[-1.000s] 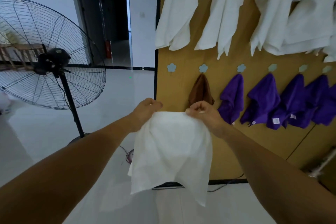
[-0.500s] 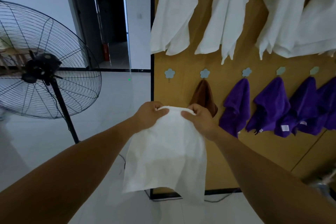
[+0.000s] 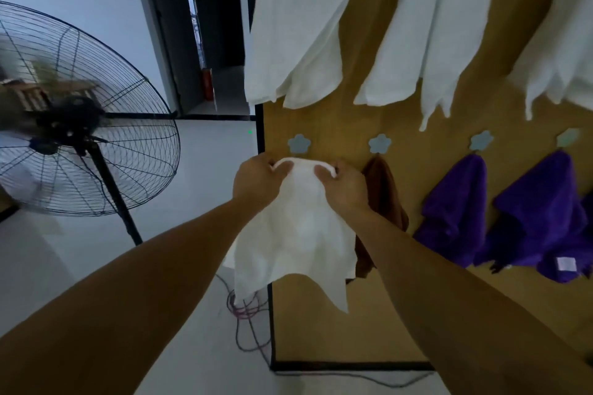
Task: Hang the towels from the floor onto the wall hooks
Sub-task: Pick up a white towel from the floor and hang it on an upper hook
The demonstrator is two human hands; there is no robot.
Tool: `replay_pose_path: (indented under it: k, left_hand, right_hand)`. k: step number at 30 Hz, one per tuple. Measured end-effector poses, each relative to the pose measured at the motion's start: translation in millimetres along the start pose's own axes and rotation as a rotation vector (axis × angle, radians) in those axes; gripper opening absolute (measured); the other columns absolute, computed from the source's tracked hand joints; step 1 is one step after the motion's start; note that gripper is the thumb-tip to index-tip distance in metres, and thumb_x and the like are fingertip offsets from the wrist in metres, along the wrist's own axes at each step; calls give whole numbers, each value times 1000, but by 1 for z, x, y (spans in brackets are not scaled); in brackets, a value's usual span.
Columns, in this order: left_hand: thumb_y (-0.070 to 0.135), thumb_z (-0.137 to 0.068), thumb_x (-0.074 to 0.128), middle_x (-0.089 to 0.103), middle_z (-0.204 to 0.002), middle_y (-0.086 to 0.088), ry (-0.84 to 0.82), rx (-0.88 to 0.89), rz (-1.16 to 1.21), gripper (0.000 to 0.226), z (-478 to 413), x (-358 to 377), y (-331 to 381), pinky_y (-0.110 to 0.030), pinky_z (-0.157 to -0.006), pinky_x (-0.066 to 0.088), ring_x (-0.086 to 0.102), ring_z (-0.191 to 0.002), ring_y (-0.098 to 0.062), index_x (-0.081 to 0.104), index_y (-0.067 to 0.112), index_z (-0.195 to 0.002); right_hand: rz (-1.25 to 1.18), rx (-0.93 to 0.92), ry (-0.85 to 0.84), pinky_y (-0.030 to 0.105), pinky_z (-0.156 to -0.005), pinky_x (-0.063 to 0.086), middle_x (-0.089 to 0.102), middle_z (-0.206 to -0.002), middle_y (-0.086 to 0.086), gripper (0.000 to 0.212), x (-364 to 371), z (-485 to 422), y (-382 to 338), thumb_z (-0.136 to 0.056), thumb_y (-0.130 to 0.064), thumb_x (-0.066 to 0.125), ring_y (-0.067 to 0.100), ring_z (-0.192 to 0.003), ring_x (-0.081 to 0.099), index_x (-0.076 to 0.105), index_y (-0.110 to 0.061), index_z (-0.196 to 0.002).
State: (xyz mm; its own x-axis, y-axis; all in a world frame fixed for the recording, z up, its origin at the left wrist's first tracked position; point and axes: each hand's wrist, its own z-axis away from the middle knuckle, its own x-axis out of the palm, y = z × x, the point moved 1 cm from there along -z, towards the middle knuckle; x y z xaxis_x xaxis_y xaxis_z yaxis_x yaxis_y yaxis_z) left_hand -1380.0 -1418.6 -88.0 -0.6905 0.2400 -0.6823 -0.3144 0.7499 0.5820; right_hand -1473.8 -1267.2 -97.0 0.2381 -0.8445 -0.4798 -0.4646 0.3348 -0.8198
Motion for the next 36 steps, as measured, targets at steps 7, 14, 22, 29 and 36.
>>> replay_pose_path:
  k: [7, 14, 22, 29, 36]
  left_hand:
    - [52, -92, 48, 60, -83, 5, 61, -74, 32, 38, -36, 31, -9, -27, -65, 43, 55, -75, -17, 65, 19, -98]
    - [47, -95, 43, 61, -81, 1, 116, -195, 64, 37, -36, 60, -23, -28, -65, 43, 57, -73, -19, 62, 16, -91]
    - [40, -90, 58, 59, -70, 3, -145, -433, 439, 31, -32, 82, -29, -29, -67, 48, 59, -72, -17, 57, 19, -67]
    - [41, -94, 53, 59, -77, 3, -326, -542, 549, 28, -22, 89, -40, -23, -68, 45, 57, -72, -12, 58, 20, -76]
    - [28, -100, 33, 59, -84, -8, -298, -357, 116, 35, 14, 108, -67, -32, -69, 44, 56, -78, -24, 58, 5, -93]
  right_hand:
    - [64, 31, 119, 41, -80, 54, 68, -95, 5, 32, 27, -48, 7, -93, -46, 54, 25, -89, 64, 62, -16, -100]
    - [57, 107, 144, 41, -77, 54, 68, -90, 6, 33, 54, -55, 28, -92, -50, 53, 25, -84, 63, 60, -17, -93]
    - [-277, 366, 55, 40, -65, 60, 70, -65, -2, 41, 75, -51, 50, -63, -63, 63, 16, -65, 69, 66, -22, -66]
    - [-379, 541, -91, 23, -56, 52, 70, -63, -5, 48, 78, -49, 56, -58, -66, 70, 18, -68, 70, 70, -19, -66]
    - [-27, 320, -26, 25, -68, 49, 68, -96, 4, 23, 83, -17, 80, -93, -26, 51, 22, -88, 65, 67, -13, -103]
